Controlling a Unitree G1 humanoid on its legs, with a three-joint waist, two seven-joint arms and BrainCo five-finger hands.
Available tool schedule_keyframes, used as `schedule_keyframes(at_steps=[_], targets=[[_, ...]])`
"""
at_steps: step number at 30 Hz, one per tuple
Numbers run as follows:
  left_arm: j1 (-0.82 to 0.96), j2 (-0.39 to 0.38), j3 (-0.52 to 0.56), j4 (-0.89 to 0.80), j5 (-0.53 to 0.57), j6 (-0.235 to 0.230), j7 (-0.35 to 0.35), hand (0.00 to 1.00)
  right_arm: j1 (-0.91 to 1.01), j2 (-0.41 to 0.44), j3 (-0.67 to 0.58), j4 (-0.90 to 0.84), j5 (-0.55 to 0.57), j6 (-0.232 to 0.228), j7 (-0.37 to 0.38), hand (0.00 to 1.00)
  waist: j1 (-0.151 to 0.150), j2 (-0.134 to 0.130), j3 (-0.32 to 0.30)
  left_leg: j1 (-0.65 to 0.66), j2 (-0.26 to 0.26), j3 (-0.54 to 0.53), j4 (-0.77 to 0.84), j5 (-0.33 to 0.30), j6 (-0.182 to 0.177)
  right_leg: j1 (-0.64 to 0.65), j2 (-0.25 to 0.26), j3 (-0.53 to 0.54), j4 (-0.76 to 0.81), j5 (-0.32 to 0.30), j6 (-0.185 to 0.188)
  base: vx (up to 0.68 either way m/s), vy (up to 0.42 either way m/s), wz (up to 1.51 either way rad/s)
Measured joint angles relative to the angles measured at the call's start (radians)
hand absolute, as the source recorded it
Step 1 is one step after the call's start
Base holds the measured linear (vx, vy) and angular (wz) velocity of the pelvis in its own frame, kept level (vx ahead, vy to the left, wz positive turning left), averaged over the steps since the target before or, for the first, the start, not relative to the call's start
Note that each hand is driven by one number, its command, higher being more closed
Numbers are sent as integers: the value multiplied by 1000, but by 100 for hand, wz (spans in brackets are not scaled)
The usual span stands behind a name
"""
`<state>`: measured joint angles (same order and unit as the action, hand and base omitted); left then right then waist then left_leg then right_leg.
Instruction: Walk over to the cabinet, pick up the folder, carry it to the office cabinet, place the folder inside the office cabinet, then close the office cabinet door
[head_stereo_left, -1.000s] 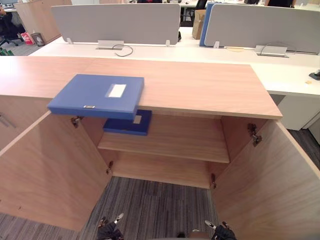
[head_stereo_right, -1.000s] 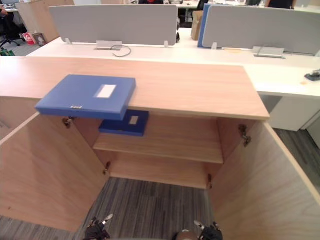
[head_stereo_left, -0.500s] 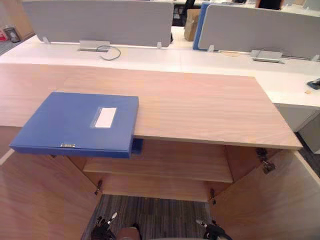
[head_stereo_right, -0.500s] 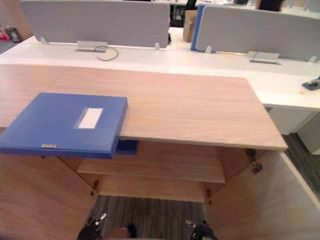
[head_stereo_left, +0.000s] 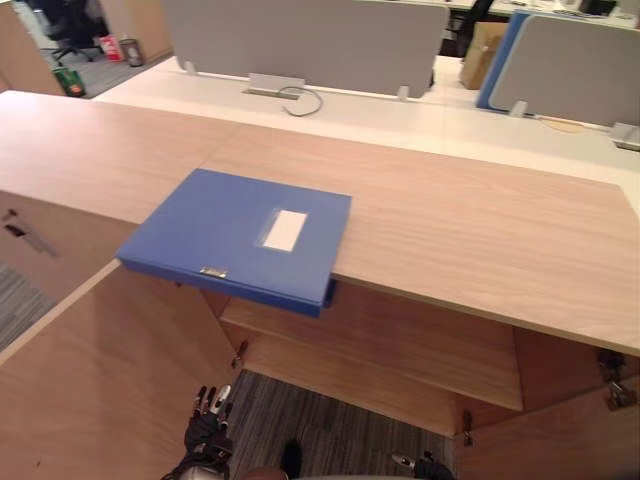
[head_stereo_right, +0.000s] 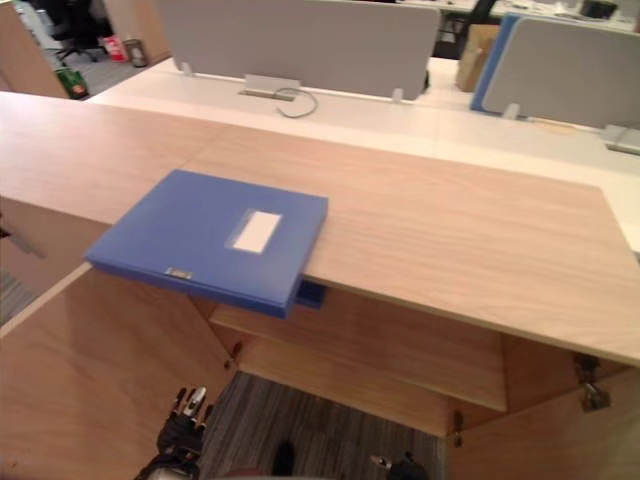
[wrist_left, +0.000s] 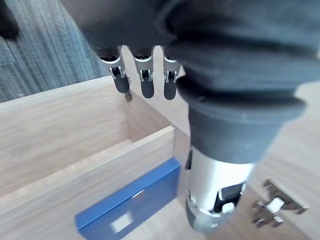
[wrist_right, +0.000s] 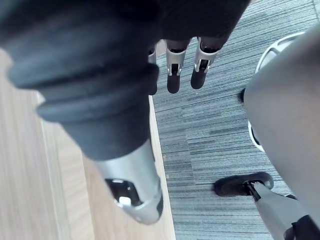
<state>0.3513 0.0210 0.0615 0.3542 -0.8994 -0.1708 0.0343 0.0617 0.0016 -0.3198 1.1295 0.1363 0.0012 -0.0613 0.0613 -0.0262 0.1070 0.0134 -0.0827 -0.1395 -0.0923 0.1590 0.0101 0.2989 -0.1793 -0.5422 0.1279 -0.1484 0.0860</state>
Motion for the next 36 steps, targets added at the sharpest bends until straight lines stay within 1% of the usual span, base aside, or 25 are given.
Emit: schedule_keyframes(at_steps=[2, 4, 5, 7, 8, 9, 10, 11, 12, 13, 14, 16, 17, 18, 19, 21, 22, 23, 25, 26, 28, 29, 31, 34, 36], targets=[[13, -11, 7, -75, 23, -4, 33, 0, 6, 0, 0, -3, 0, 2, -2, 0, 16, 0, -2, -13, -9, -30, 0, 10, 3, 4, 0, -32, -2, 0, 0, -18, 66, 54], [35, -52, 45, -182, 83, -8, 73, 0, 12, 1, -1, -7, 0, 4, -10, 0, 39, -2, -4, -27, -15, -47, 1, 16, 0, 3, 2, -56, -4, 0, 0, 3, 46, 33], [39, -63, 59, -207, 104, -10, 84, 0, 12, 1, -1, -7, 1, 4, -11, 0, 43, -3, -6, -30, -16, -52, 1, 17, -1, 4, 2, -65, -6, 0, 0, 22, 25, 27], [47, -81, 86, -304, 260, -7, 128, 0, 13, 3, -2, -7, 4, 4, -19, 0, 55, -4, -8, -38, -20, -71, 5, 20, -3, 10, 4, -90, -12, 0, 0, 29, 20, 29], [47, -85, 95, -330, 295, -5, 137, 0, 12, 5, -2, -7, 4, 3, -20, 0, 59, -6, -10, -40, -20, -73, 5, 20, -3, 11, 5, -92, -14, 0, 0, 28, 11, 23], [47, -88, 115, -387, 368, 2, 150, 0, 12, 9, -2, -7, 5, 3, -21, 0, 65, -11, -19, -49, -20, -78, 5, 21, -3, 12, 9, -103, -18, 0, 0, 30, -1, 23], [47, -90, 140, -448, 465, 11, 171, 0, 11, 15, -4, -18, 11, 2, -21, 0, 67, -11, -21, -50, -21, -93, 5, 37, -6, 18, 12, -127, -18, -1, 1, 29, -7, 24], [47, -91, 153, -479, 513, 16, 181, 0, 13, 18, -4, -23, 13, -1, -21, 0, 67, -12, -22, -49, -21, -96, 5, 39, -5, 22, 13, -135, -19, -1, 1, 28, -8, 24], [50, -93, 179, -546, 612, 24, 204, 0, 13, 22, -5, -27, 16, -1, -21, 0, 69, -14, -24, -47, -21, -102, 5, 40, -5, 28, 15, -143, -19, -1, 1, 20, 0, 16], [52, -94, 190, -577, 665, 26, 216, 0, 12, 24, -5, -29, 21, -1, -21, 0, 69, -14, -24, -47, -21, -104, 5, 40, -5, 30, 16, -143, -20, -1, 1, 23, 10, 14], [58, -96, 203, -644, 757, 31, 239, 0, 9, 28, -4, -32, 32, -2, -21, 0, 71, -15, -25, -48, -23, -108, 5, 41, -5, 32, 17, -145, -25, -1, 1, 18, 16, 8], [64, -97, 207, -741, 927, 33, 272, 0, 5, 37, -4, -35, 39, -5, -21, 0, 77, -17, -27, -51, -27, -110, 5, 41, -5, 31, 19, -147, -41, -2, 2, 14, 23, 5], [65, -96, 196, -811, 1004, 33, 285, 0, 0, 48, 0, -35, 39, -5, -21, 0, 82, -21, -30, -57, -35, -111, 4, 41, -5, 31, 16, -150, -53, -12, 12, 7, 19, 5], [65, -96, 189, -837, 1030, 32, 288, 0, -2, 54, 1, -35, 39, -5, -21, 0, 82, -23, -33, -62, -39, -111, 4, 42, -5, 29, 13, -156, -56, -18, 19, 9, 14, 8], [64, -89, 170, -884, 1087, 25, 291, 0, -13, 64, 10, -34, 38, -5, -20, 0, 81, -23, -35, -67, -44, -111, 5, 44, -5, 28, 9, -167, -63, -28, 34, 6, 7, 7], [65, -88, 154, -918, 1154, 22, 293, 0, -20, 71, 31, -33, 37, -5, -19, 0, 81, -20, -43, -66, -42, -110, 5, 49, -7, 27, 10, -167, -64, -30, 33, 2, 4, 3], [65, -85, 150, -939, 1210, 13, 300, 0, -21, 73, 38, -31, 36, -5, -18, 0, 80, -18, -50, -67, -39, -107, 5, 61, -7, 27, 13, -166, -66, -32, 31, 0, 0, 0], [64, -78, 148, -949, 1227, 9, 304, 0, -22, 74, 38, -27, 35, -5, -18, 0, 79, -17, -52, -67, -37, -103, 5, 66, -6, 27, 14, -164, -67, -32, 31, 10, 2, -8], [63, -15, 142, -977, 1319, -16, 328, 0, -28, 74, 38, -21, 35, -5, -17, 0, 75, -21, -56, -68, -30, -89, 5, 73, -2, 17, 17, -138, -70, -32, 31, 19, 3, -20], [63, 0, 140, -980, 1345, -19, 334, 0, -30, 74, 38, -16, 35, -5, -17, 0, 75, -21, -59, -70, -27, -83, 5, 73, -2, 12, 17, -130, -70, -32, 30, 22, 9, -34], [34, 74, 98, -983, 1438, -21, 381, 0, -44, 69, 44, 17, 34, -13, -17, 0, 73, -27, -69, -83, -13, -60, 1, 71, -4, -13, 22, -92, -74, -31, 29, 17, 6, -37], [23, 91, 87, -983, 1463, -22, 386, 0, -48, 67, 44, 24, 34, -14, -17, 0, 71, -29, -69, -83, -11, -56, 1, 71, -4, -15, 23, -85, -74, -31, 28, 10, -1, -30], [-13, 160, 14, -982, 1540, -25, 396, 0, -50, 65, 47, 49, 30, -29, -17, 0, 64, -33, -74, -82, -4, -38, 1, 68, -8, -23, 25, -63, -74, -30, 28, 14, -6, -26], [-85, 288, -91, -942, 1636, -64, 398, 0, -56, 61, 59, 64, 5, -36, -11, 0, 58, -40, -81, -81, 5, -30, 1, 71, -18, -27, 32, -50, -77, -29, 26, 20, -19, -15], [-110, 331, -101, -906, 1678, -78, 398, 0, -60, 55, 80, 83, -1, -38, -6, 0, 55, -42, -91, -81, 16, -15, 1, 68, -23, -36, 37, -28, -77, -26, 25, 19, -21, -25]])
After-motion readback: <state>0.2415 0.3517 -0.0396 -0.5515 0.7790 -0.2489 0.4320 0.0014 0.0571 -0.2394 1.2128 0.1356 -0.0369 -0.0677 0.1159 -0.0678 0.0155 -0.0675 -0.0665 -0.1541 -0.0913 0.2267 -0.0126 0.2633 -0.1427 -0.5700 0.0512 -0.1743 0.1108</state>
